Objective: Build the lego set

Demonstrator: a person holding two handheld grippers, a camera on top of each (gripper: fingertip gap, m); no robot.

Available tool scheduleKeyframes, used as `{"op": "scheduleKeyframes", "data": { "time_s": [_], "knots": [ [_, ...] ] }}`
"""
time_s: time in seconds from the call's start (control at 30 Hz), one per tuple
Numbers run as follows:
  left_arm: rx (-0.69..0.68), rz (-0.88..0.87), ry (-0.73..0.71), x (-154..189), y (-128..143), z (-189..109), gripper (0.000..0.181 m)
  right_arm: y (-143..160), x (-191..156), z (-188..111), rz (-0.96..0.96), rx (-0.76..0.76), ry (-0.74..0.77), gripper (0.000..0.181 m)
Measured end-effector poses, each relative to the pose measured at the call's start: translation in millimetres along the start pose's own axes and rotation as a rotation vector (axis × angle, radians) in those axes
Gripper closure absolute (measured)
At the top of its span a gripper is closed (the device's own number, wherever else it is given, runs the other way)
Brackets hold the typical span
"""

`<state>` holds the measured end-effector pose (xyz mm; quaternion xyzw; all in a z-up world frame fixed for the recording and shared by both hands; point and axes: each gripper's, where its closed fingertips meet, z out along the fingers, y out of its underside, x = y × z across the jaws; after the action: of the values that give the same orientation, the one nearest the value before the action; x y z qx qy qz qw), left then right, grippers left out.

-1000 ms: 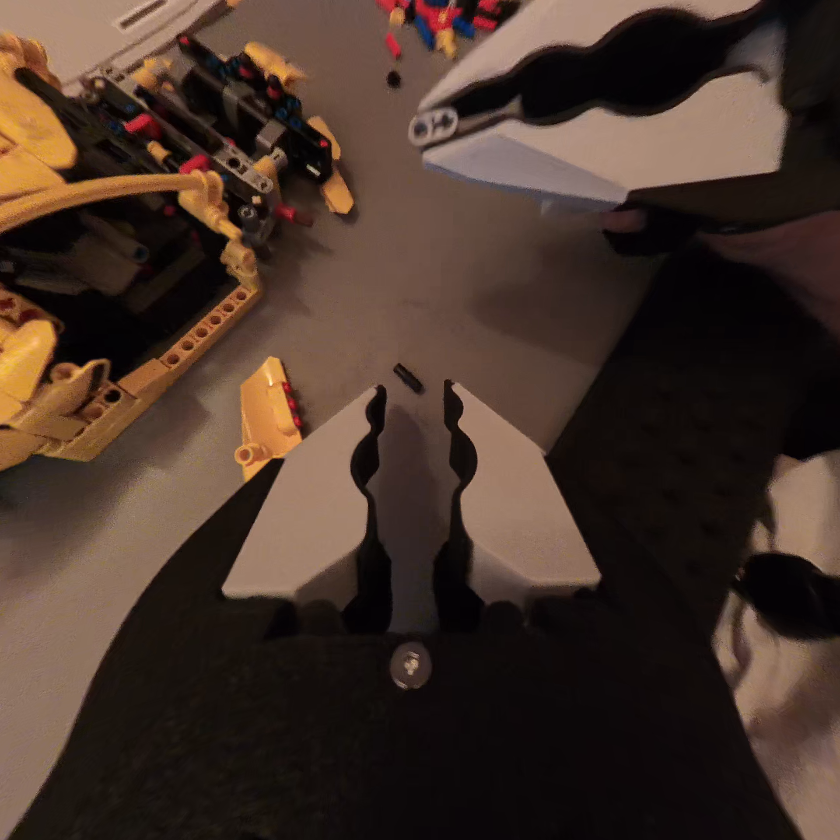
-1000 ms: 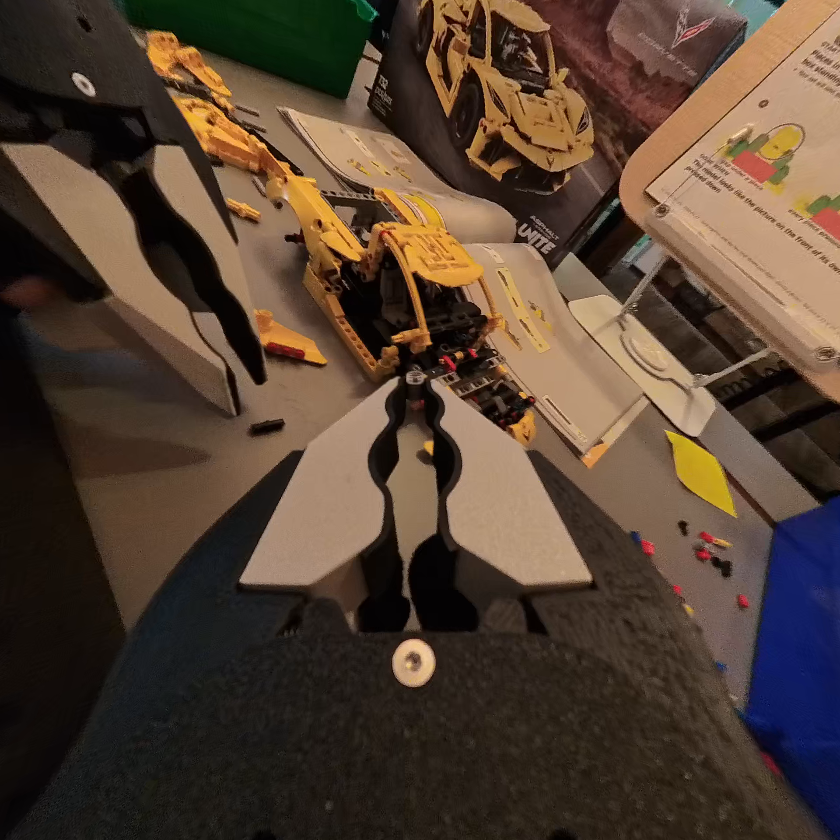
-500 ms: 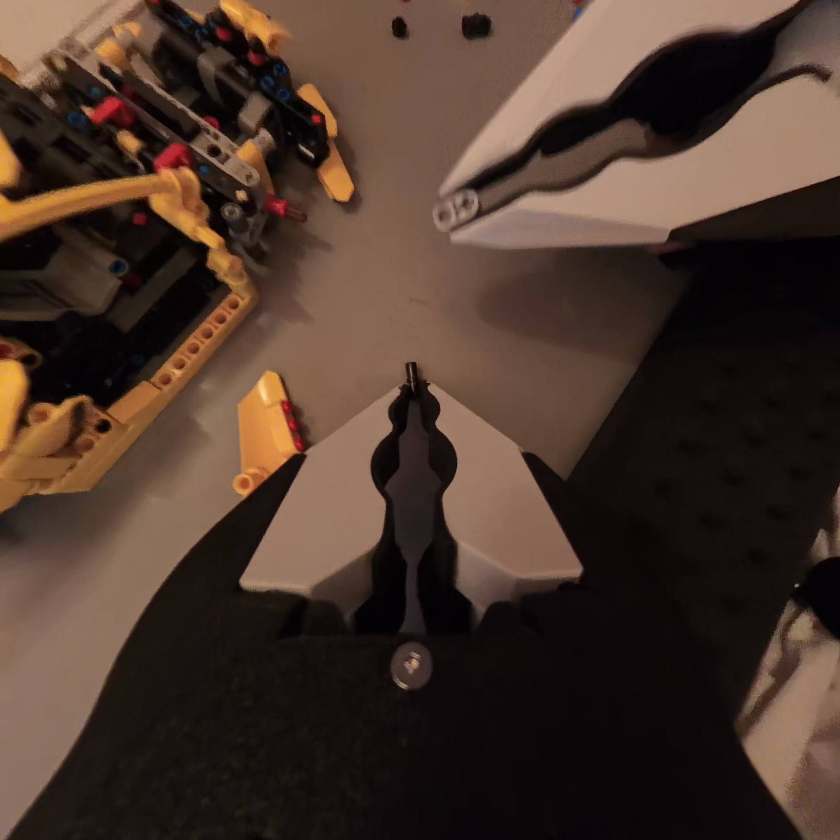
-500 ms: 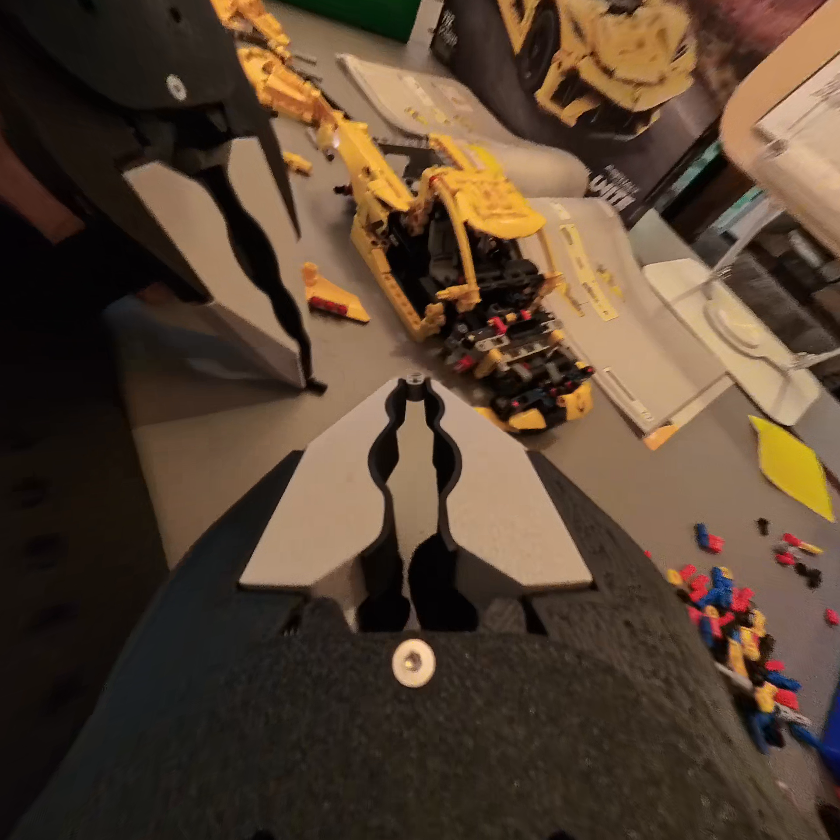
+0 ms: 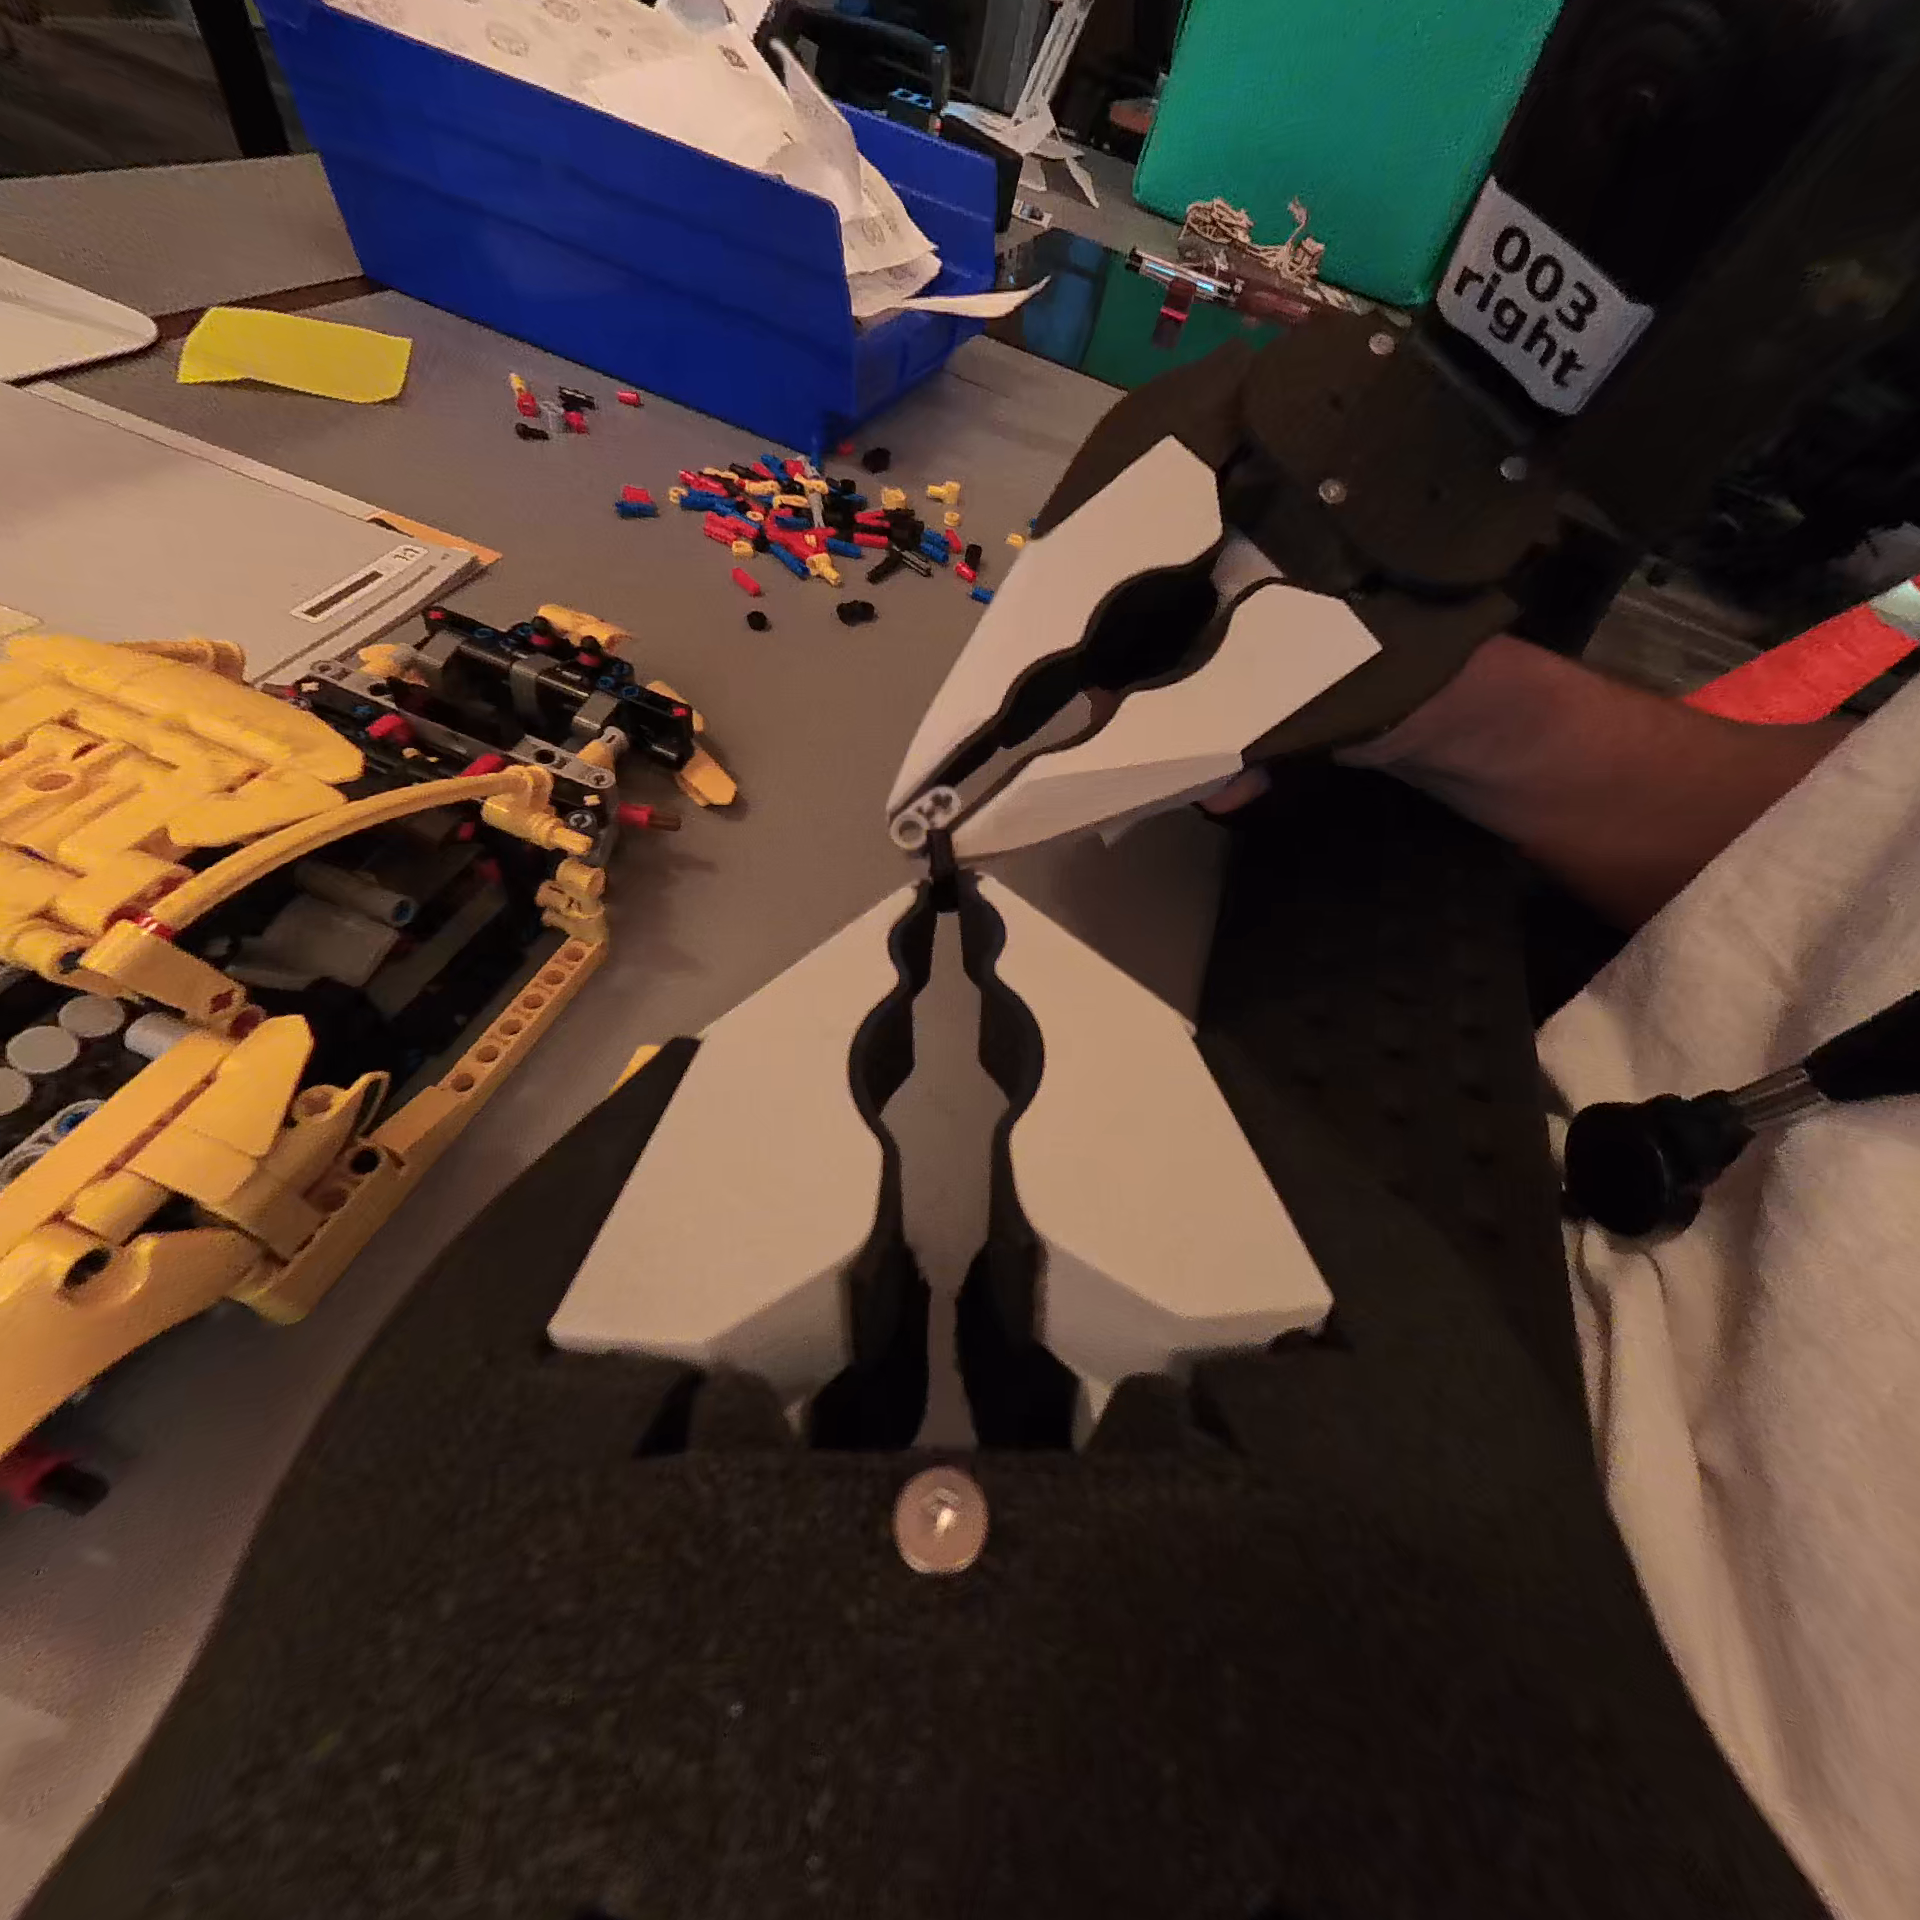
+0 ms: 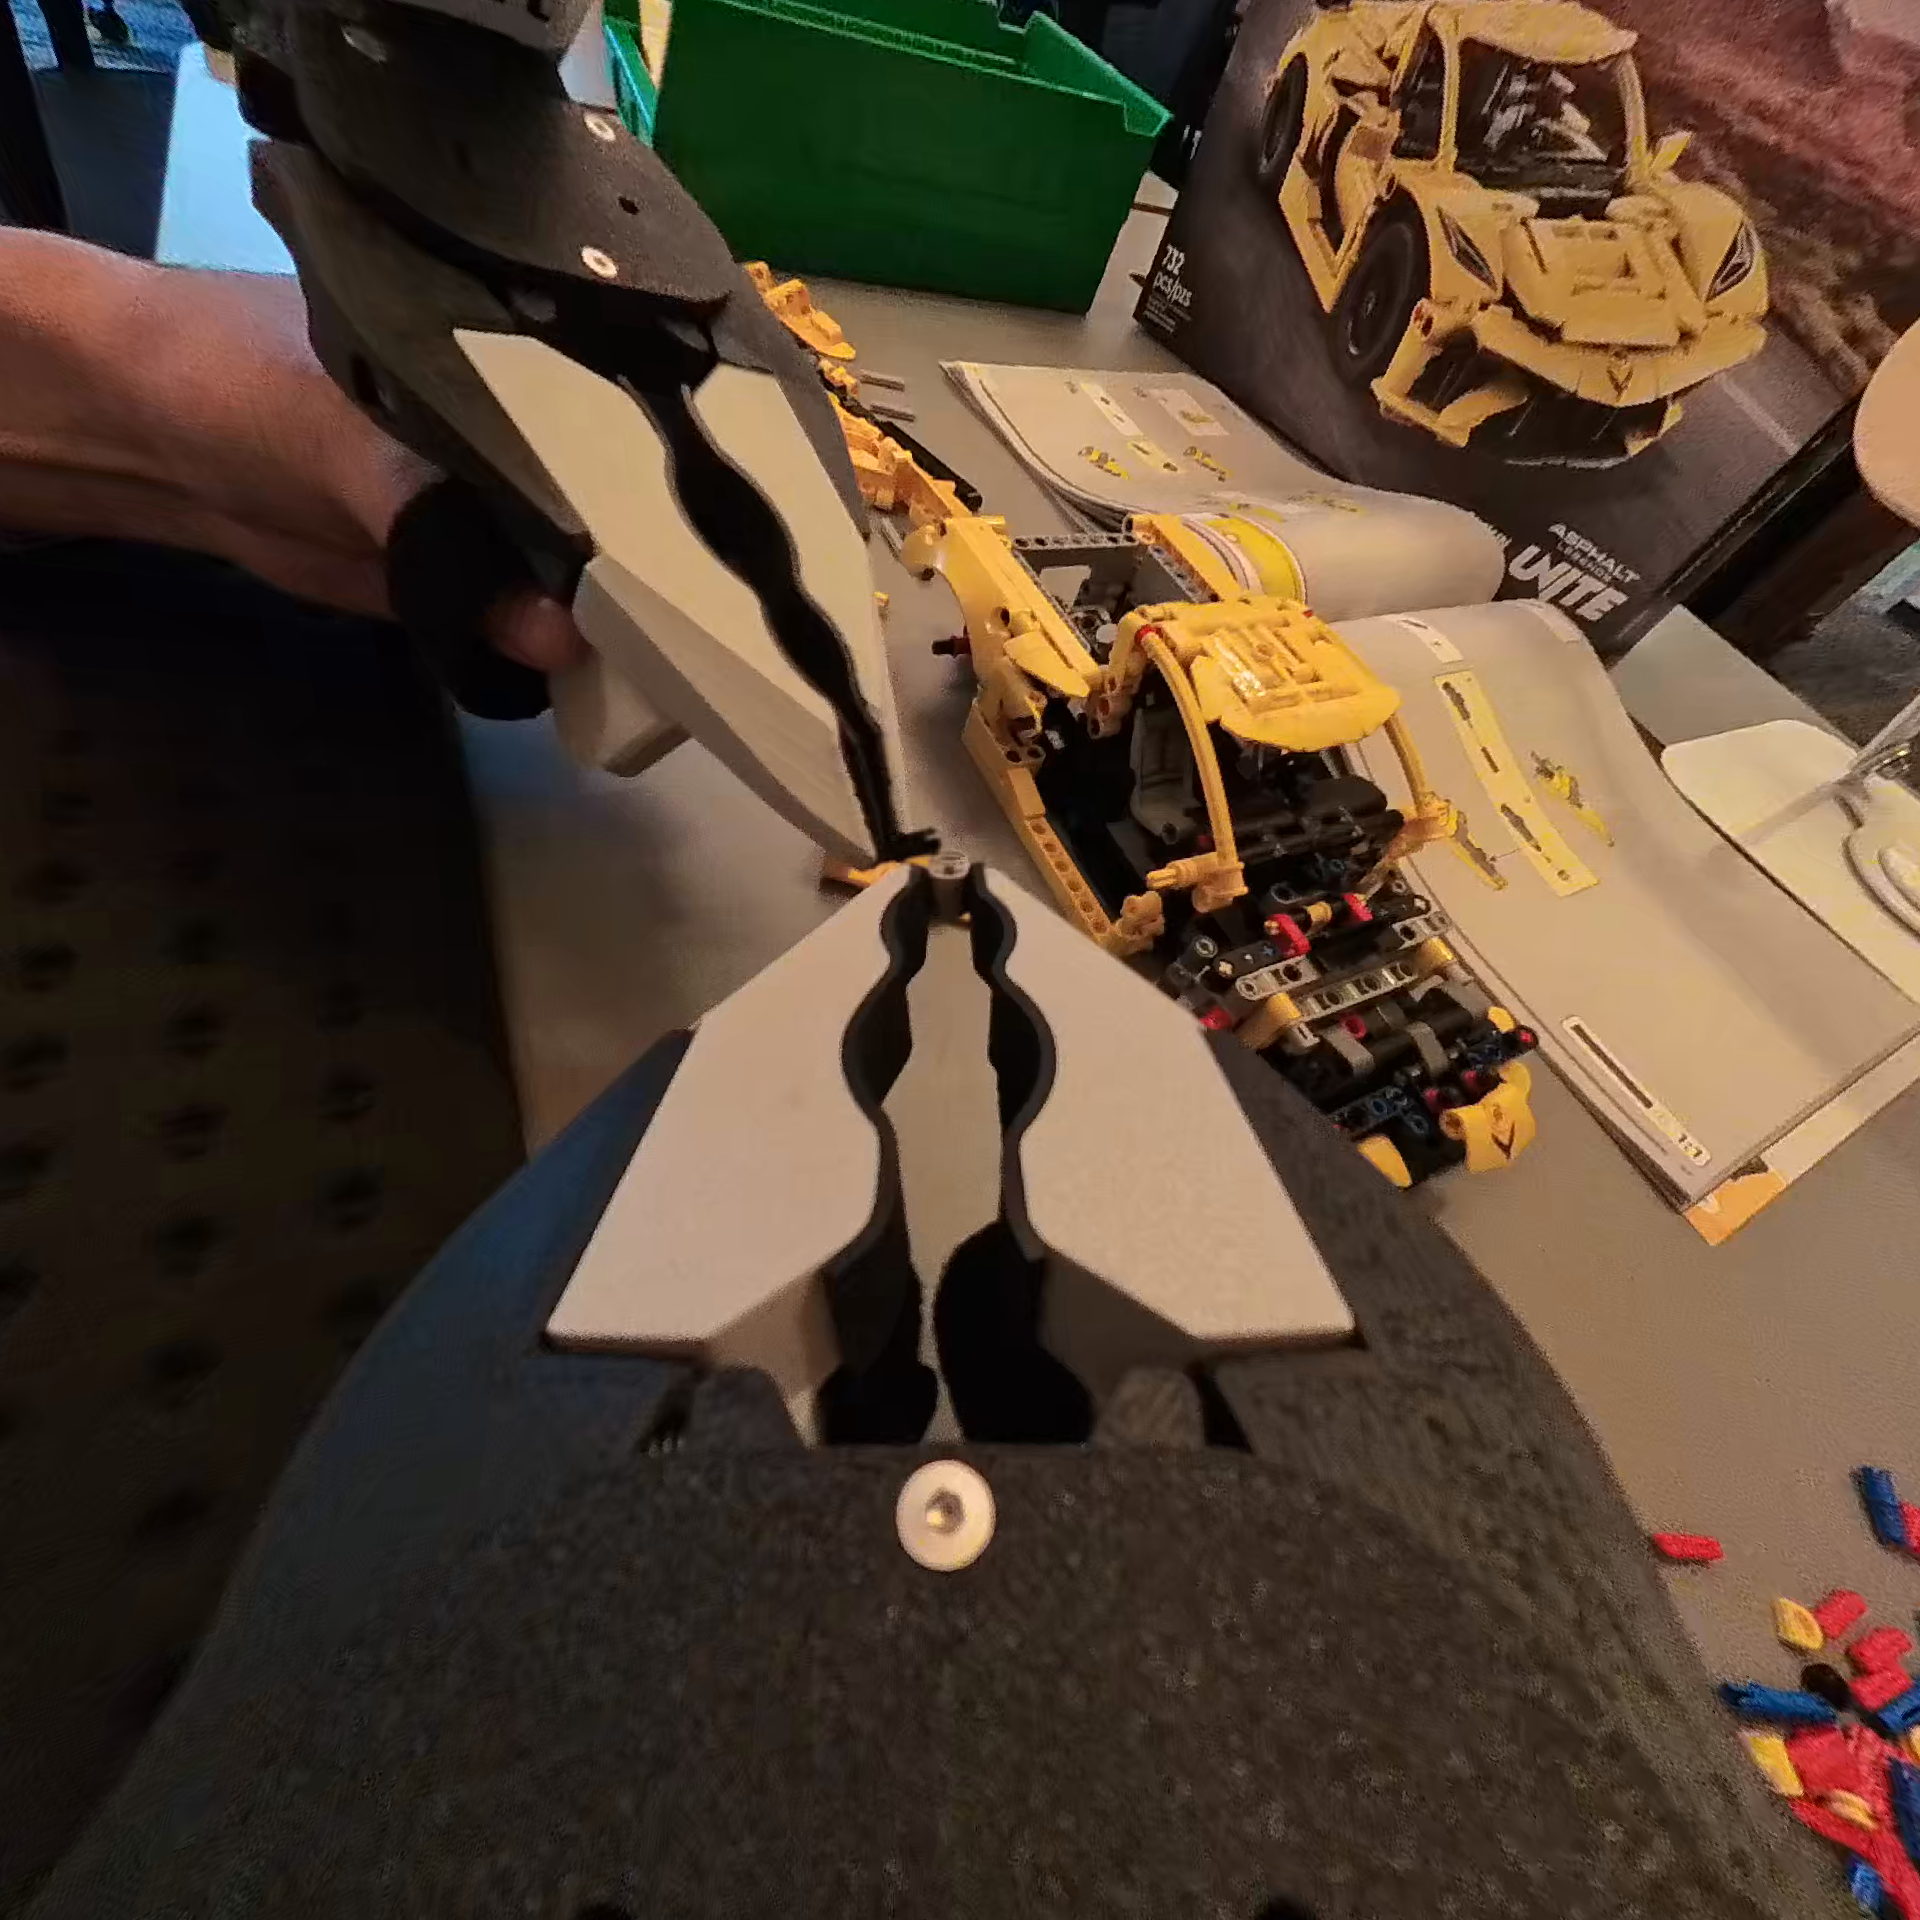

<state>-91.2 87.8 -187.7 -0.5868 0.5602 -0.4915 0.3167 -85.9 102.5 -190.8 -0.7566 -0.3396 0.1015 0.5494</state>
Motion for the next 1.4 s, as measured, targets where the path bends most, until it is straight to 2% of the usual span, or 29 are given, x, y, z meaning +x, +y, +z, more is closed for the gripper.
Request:
{"op": "scheduleKeyframes", "data": {
  "time_s": [0.27, 0.37, 0.53, 0.63, 0.8, 0.9, 1.03, 1.13, 1.23, 1.4],
  "knots": [
    [-0.062, 0.04, -0.007, -0.5, 12.3, -3.7, 0.178, -17.4, -17.1, 5.7, 0.03, 0.063, -0.087, 0.175],
    [-0.061, 0.051, -0.024, -2.5, 13.9, -3.1, 0.177, -14.3, -15.7, 9.8, 0.012, 0.04, -0.072, 0.175],
    [0.013, 0.053, -0.003, 1.5, -0.3, -9.8, 0.177, -30.0, 4.6, -14.0, 0.181, 0.179, -0.097, 0.175],
    [0.015, 0.064, 0.011, 5.3, 0.2, -10.2, 0.177, -27.3, 2.6, -14.1, 0.199, 0.169, -0.123, 0.175],
    [0.004, 0.075, 0.018, 9.7, 1.4, -7.8, 0.177, -24.8, -19.6, 0.7, 0.156, 0.121, -0.175, 0.175],
    [0.006, 0.062, 0.006, 7.1, 1.7, -12.4, 0.177, -30.2, -9.7, -5.0, 0.166, 0.16, -0.137, 0.175],
    [-0.074, 0.092, -0.091, -12.3, 18.4, -32.8, 0.177, -27.9, 6.5, -14.9, 0.254, 0.198, -0.122, 0.175],
    [-0.185, 0.115, -0.208, -41.1, 45.3, -59.5, 0.177, -16.7, 5.8, -11.4, 0.217, 0.154, -0.096, 0.175],
    [-0.274, 0.111, -0.266, -61.3, 68.1, -78.5, 0.177, -8.1, -0.9, -5.3, 0.171, 0.106, -0.094, 0.175],
    [-0.349, 0.108, -0.262, -71.0, 83.8, -81.0, 0.177, -2.4, -6.6, -0.1, 0.129, 0.067, -0.097, 0.175]
  ]
}}
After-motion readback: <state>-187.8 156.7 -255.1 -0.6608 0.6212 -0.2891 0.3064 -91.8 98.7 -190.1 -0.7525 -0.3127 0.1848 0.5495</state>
